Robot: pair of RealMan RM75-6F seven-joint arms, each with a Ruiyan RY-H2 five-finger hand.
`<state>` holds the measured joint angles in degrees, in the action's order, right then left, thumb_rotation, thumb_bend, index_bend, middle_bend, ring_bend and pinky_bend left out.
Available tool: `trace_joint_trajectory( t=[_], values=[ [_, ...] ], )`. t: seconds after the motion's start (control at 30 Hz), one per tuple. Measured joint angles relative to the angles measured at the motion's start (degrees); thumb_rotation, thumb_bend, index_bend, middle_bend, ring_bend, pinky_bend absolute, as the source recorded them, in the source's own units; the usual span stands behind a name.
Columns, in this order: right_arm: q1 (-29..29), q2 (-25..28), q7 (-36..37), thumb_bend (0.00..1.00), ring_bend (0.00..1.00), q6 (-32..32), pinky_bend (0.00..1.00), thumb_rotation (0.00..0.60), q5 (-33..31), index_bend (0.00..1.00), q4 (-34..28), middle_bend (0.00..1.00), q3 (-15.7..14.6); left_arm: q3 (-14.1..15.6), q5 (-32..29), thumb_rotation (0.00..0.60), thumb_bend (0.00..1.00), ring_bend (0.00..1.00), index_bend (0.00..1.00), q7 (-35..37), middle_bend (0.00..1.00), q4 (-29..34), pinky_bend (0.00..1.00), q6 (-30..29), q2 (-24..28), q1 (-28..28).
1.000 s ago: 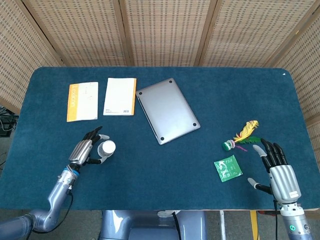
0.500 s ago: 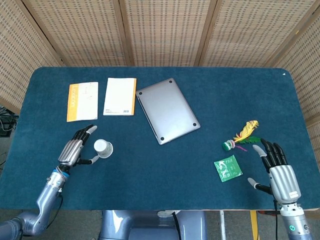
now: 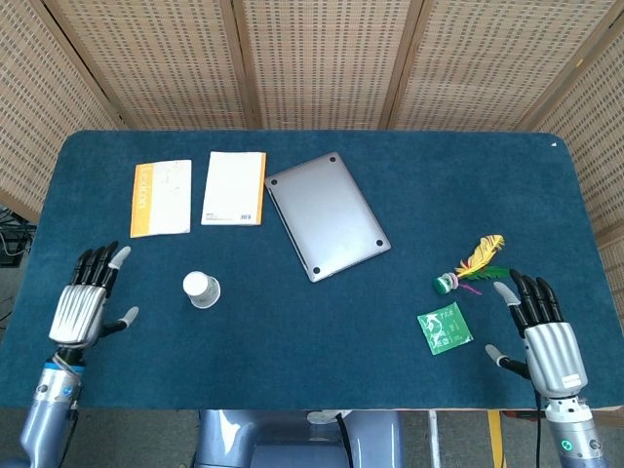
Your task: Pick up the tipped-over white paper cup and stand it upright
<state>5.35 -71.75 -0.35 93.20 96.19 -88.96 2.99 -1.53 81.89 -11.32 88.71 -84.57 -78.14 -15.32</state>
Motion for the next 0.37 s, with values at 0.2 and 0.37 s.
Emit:
trace_joint_trajectory(
  t=[0.2,0.37],
  values=[
    [-0.5,0.1,-0.9,0.13,0.0,1.1,0.0,0.6,0.3,0.0,-0.8,0.0,0.2,2.4,-0.9,0.6,0.11,0.0,0.0,-9.8,0.0,10.3,0.0,-6.8,7.4,6.7],
    [-0.4,0.2,-0.8,0.13,0.0,1.0,0.0,0.6,0.7,0.0,-0.8,0.0,0.0,4.4,1.1,0.598,0.1,0.0,0.0,-11.4,0.0,13.2,0.0,-9.2,9.8,10.0]
  ],
)
